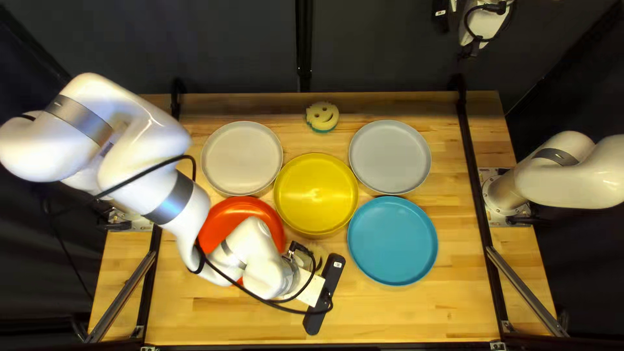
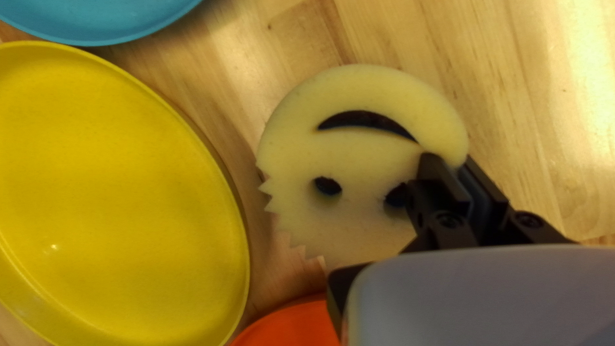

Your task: Pick up sponge and scrub the plate

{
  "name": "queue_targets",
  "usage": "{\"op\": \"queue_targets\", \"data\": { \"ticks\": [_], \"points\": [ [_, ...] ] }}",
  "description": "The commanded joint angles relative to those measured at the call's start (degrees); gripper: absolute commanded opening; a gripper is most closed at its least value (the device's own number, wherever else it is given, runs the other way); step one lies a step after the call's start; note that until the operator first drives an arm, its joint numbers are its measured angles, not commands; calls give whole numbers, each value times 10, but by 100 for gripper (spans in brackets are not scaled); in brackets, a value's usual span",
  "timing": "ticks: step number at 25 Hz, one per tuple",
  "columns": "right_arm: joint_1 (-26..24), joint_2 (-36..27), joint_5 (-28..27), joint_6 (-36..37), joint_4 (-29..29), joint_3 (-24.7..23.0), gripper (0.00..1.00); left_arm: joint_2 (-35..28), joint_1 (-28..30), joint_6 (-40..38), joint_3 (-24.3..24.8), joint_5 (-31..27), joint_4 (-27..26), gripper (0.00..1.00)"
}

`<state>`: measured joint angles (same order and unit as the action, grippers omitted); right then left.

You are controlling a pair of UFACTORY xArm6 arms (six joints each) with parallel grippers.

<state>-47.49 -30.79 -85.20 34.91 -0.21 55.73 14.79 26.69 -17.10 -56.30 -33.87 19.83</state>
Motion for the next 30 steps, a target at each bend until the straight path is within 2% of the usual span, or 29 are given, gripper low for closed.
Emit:
{"op": "queue_targets", "data": {
  "ticks": [1, 8, 16, 18, 25, 30],
  "points": [
    [0, 0, 0, 0, 0, 0, 100, -19, -7, 37, 5, -15, -34, 0],
    [0, 0, 0, 0, 0, 0, 100, -85, 14, 44, 70, -27, -82, 0],
    [0, 0, 0, 0, 0, 0, 100, -136, 40, 29, 118, -39, -106, 0],
    [0, 0, 0, 0, 0, 0, 100, -163, 43, 34, 144, -41, -119, 0],
    [0, 0, 0, 0, 0, 0, 100, -274, 27, 52, 245, -45, -147, 0],
    [0, 0, 0, 0, 0, 0, 100, -291, 17, 77, 277, -29, -176, 0]
  ]
}}
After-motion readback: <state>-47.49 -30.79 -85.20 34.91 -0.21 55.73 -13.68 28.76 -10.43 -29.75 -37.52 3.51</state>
